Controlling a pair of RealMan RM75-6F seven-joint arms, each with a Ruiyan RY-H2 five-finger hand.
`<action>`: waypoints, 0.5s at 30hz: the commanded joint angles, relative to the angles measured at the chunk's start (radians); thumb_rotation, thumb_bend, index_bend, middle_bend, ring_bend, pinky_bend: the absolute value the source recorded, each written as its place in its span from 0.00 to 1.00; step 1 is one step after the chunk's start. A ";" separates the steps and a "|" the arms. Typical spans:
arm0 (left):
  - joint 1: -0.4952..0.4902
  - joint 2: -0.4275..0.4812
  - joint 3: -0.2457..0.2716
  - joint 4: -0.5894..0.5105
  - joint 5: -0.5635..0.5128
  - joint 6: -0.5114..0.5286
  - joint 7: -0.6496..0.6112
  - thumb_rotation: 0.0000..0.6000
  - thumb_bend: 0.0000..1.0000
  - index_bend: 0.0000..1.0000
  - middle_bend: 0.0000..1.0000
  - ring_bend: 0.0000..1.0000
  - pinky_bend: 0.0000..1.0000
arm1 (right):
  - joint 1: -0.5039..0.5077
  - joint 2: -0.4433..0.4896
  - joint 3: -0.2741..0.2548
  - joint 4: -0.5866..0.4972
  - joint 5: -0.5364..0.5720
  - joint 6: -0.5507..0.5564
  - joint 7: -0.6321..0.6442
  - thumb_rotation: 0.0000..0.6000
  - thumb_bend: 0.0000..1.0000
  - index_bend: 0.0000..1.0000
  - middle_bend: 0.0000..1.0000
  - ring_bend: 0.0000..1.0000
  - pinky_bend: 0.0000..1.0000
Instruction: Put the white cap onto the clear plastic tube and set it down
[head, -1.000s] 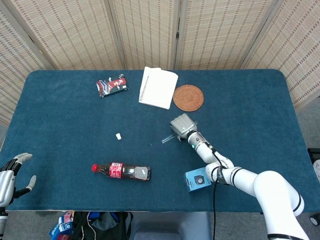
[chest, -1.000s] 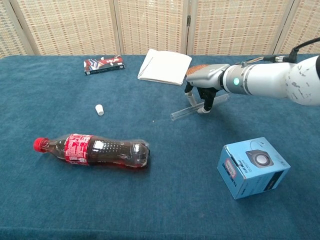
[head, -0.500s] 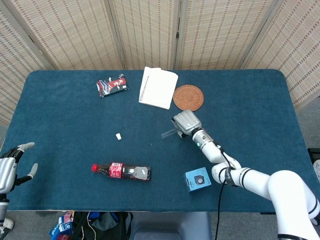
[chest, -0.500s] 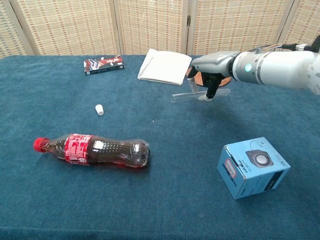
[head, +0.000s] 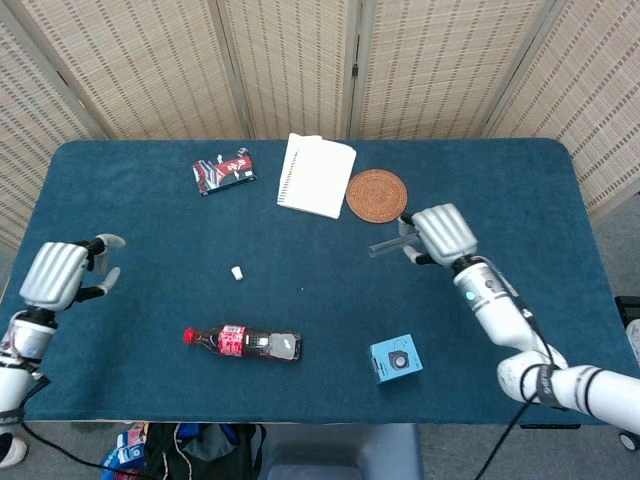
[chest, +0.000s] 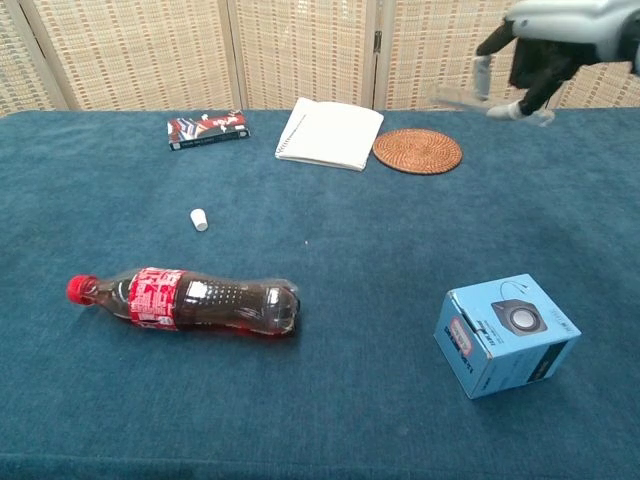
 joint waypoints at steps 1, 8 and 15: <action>-0.093 -0.026 0.007 0.063 0.019 -0.122 -0.030 1.00 0.36 0.35 0.77 0.69 0.79 | -0.072 0.071 -0.015 -0.076 -0.027 0.071 0.019 1.00 0.60 0.85 1.00 1.00 1.00; -0.247 -0.025 0.034 0.071 -0.056 -0.438 -0.065 0.57 0.40 0.26 0.90 0.87 0.91 | -0.151 0.134 -0.046 -0.144 -0.060 0.128 0.019 1.00 0.60 0.85 1.00 1.00 1.00; -0.366 -0.059 0.038 0.093 -0.164 -0.685 -0.127 0.22 0.52 0.19 0.96 0.95 0.99 | -0.186 0.160 -0.054 -0.172 -0.071 0.142 0.004 1.00 0.61 0.85 1.00 1.00 1.00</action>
